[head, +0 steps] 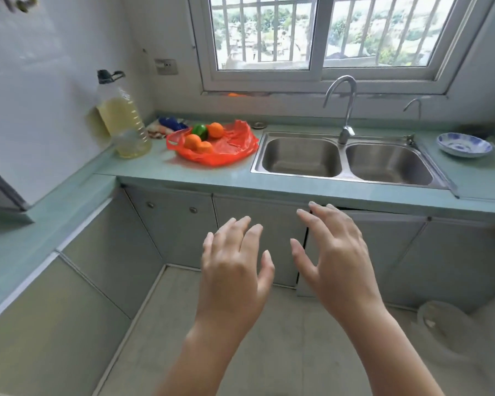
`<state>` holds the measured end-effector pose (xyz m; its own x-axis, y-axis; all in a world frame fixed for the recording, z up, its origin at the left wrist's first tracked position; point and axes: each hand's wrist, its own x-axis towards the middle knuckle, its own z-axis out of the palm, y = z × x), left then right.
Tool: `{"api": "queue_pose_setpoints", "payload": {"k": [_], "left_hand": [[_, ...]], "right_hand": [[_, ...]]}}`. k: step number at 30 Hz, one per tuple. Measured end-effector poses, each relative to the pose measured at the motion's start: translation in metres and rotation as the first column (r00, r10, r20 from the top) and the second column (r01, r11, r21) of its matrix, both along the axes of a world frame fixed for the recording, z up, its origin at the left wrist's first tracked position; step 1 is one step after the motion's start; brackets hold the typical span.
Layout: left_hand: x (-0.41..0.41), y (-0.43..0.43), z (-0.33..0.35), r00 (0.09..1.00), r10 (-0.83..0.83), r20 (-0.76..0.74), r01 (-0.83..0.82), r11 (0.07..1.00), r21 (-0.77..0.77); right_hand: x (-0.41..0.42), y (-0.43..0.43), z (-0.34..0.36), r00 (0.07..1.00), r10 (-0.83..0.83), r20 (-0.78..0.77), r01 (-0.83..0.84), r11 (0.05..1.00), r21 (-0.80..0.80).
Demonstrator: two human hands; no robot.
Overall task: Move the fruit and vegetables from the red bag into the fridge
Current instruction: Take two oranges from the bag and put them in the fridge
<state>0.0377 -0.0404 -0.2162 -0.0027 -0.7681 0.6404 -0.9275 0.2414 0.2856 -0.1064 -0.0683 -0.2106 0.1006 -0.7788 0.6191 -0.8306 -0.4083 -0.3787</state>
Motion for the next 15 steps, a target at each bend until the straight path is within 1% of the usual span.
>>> {"api": "queue_pose_setpoints", "payload": {"k": [3, 6, 11, 15], "left_hand": [[-0.003, -0.057, 0.012, 1.0, 0.02, 0.002, -0.02, 1.0, -0.005], [0.001, -0.1, 0.018, 0.999, 0.028, -0.037, -0.029, 0.999, -0.017], [0.032, -0.154, 0.002, 0.987, 0.1, -0.125, -0.094, 0.994, 0.052], [0.07, -0.198, -0.014, 0.977, 0.148, -0.156, -0.134, 0.986, 0.1]], "right_hand": [[-0.002, -0.061, 0.006, 0.999, 0.043, 0.002, -0.043, 0.999, 0.003], [0.004, -0.113, 0.011, 0.996, 0.085, 0.018, -0.085, 0.996, -0.005], [0.033, -0.177, -0.003, 0.987, 0.162, 0.001, -0.162, 0.986, 0.034], [0.068, -0.228, -0.015, 0.979, 0.204, -0.022, -0.202, 0.976, 0.08]]}}
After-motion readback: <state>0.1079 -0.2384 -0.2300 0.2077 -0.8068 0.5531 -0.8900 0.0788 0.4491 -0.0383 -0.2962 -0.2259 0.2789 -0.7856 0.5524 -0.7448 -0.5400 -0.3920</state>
